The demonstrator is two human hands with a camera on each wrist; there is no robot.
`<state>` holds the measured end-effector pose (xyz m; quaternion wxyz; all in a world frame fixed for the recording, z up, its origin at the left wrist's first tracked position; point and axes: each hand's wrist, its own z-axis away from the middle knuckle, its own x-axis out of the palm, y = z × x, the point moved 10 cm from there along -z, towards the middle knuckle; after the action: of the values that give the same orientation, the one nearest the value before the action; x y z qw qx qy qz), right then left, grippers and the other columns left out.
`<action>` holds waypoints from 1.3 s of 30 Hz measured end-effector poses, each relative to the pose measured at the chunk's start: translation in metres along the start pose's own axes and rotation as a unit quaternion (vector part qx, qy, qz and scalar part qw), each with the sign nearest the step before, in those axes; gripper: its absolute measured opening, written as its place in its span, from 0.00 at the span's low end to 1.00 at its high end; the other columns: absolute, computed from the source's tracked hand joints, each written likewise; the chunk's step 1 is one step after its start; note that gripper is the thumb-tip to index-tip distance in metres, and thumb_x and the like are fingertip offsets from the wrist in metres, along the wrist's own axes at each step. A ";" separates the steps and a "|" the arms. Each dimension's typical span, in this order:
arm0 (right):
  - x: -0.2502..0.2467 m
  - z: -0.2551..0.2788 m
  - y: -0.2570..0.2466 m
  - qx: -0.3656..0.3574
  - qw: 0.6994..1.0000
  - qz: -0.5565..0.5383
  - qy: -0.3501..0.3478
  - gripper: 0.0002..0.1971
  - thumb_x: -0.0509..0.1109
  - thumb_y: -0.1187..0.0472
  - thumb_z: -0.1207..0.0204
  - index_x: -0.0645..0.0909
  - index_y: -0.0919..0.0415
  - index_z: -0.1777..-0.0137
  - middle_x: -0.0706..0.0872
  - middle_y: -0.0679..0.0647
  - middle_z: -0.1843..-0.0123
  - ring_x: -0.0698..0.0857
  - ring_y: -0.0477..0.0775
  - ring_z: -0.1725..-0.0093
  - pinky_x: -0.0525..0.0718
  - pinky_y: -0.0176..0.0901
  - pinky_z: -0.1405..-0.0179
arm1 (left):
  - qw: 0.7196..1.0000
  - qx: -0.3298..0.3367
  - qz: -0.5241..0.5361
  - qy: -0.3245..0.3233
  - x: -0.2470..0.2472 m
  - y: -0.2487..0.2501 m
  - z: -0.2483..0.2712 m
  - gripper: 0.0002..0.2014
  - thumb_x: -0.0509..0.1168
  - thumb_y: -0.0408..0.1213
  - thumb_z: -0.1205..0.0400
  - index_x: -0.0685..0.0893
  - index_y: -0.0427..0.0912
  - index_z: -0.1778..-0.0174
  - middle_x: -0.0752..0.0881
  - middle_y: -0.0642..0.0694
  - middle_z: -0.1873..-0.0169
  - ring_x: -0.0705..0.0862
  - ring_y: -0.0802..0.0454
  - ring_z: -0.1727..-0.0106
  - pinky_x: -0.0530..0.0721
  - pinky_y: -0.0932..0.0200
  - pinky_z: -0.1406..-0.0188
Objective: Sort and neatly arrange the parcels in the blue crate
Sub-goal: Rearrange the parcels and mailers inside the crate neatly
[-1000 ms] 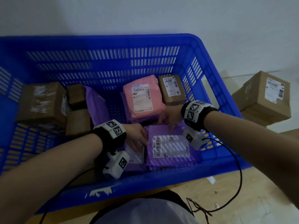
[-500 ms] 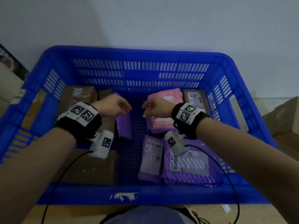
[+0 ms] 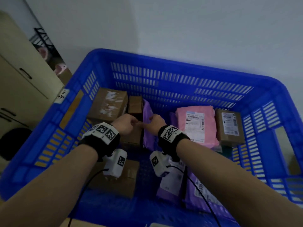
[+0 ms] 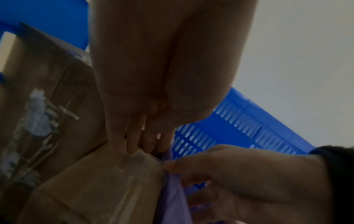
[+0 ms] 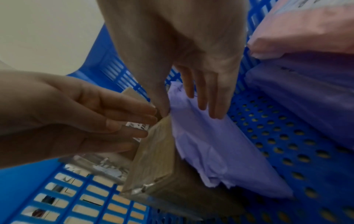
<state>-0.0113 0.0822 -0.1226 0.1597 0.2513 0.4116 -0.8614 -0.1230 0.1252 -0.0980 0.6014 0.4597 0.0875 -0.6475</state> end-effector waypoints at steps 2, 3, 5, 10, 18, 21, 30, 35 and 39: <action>0.001 -0.003 0.002 0.007 1.000 0.006 0.005 0.33 0.71 0.45 0.25 0.70 0.67 0.27 0.77 0.64 0.30 0.79 0.64 0.33 0.80 0.50 0.38 | 1.000 0.005 0.013 0.009 -0.002 0.002 -0.002 0.23 0.52 0.25 0.17 0.76 0.42 0.27 0.78 0.41 0.29 0.76 0.44 0.28 0.77 0.51 0.32; 0.000 -0.005 0.003 0.011 1.000 0.015 0.014 0.32 0.71 0.47 0.25 0.70 0.66 0.28 0.78 0.64 0.30 0.79 0.65 0.33 0.80 0.50 0.39 | 1.000 0.008 0.021 0.010 -0.003 0.004 -0.003 0.23 0.52 0.25 0.17 0.76 0.42 0.27 0.78 0.41 0.29 0.76 0.44 0.28 0.77 0.51 0.32; -0.005 -0.009 0.008 0.025 0.998 0.030 0.038 0.25 0.68 0.54 0.23 0.71 0.66 0.30 0.79 0.65 0.32 0.80 0.66 0.35 0.80 0.51 0.40 | 0.999 0.011 0.035 0.005 -0.001 0.007 -0.003 0.24 0.52 0.23 0.17 0.74 0.41 0.26 0.77 0.41 0.28 0.75 0.45 0.26 0.76 0.53 0.32; -0.029 -0.012 0.012 0.012 0.995 0.028 0.094 0.16 0.61 0.64 0.21 0.78 0.60 0.35 0.84 0.64 0.36 0.82 0.65 0.37 0.79 0.51 0.40 | 0.998 0.018 0.061 -0.011 0.000 0.014 -0.002 0.26 0.50 0.20 0.19 0.74 0.41 0.26 0.75 0.42 0.27 0.72 0.46 0.24 0.75 0.54 0.32; -0.071 -0.007 0.031 -0.026 0.990 -0.057 0.123 0.11 0.68 0.67 0.25 0.86 0.64 0.45 0.86 0.59 0.56 0.83 0.54 0.55 0.77 0.38 0.57 | 0.989 0.016 0.143 -0.016 0.004 0.012 -0.004 0.22 0.51 0.22 0.17 0.78 0.39 0.30 0.76 0.40 0.28 0.73 0.44 0.25 0.74 0.52 0.28; -0.085 0.004 0.037 -0.030 0.981 -0.144 0.128 0.14 0.68 0.74 0.30 0.87 0.61 0.48 0.84 0.58 0.61 0.81 0.54 0.63 0.79 0.42 0.64 | 0.978 0.000 0.209 -0.005 0.009 0.007 -0.007 0.16 0.57 0.27 0.16 0.80 0.36 0.33 0.83 0.37 0.38 0.82 0.42 0.37 0.80 0.47 0.33; -0.115 0.031 0.039 -0.052 0.918 -0.392 0.040 0.13 0.68 0.75 0.25 0.84 0.55 0.53 0.88 0.55 0.65 0.82 0.52 0.69 0.83 0.42 0.65 | 0.852 -0.059 0.516 -0.069 0.028 0.018 -0.001 0.22 0.65 0.45 0.18 0.77 0.37 0.32 0.83 0.39 0.44 0.83 0.45 0.42 0.82 0.48 0.42; -0.116 0.037 0.052 -0.065 0.887 -0.456 0.002 0.12 0.66 0.75 0.23 0.83 0.58 0.49 0.90 0.54 0.66 0.86 0.49 0.70 0.88 0.39 0.64 | 0.851 -0.090 0.512 -0.075 0.037 0.015 -0.004 0.26 0.69 0.45 0.21 0.75 0.35 0.31 0.82 0.37 0.42 0.82 0.43 0.42 0.82 0.48 0.46; -0.117 0.038 0.061 -0.069 0.870 -0.489 0.009 0.13 0.66 0.76 0.24 0.84 0.59 0.48 0.88 0.55 0.65 0.85 0.47 0.74 0.88 0.37 0.67 | 0.836 -0.082 0.531 -0.113 0.051 0.028 0.002 0.17 0.65 0.41 0.18 0.79 0.36 0.37 0.85 0.40 0.55 0.84 0.46 0.56 0.84 0.51 0.51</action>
<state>0.1030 0.0229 -0.0746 -0.2683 0.0142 0.5420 -0.7962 -0.0927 0.0806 -0.1203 0.8942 0.3080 -0.1859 -0.2663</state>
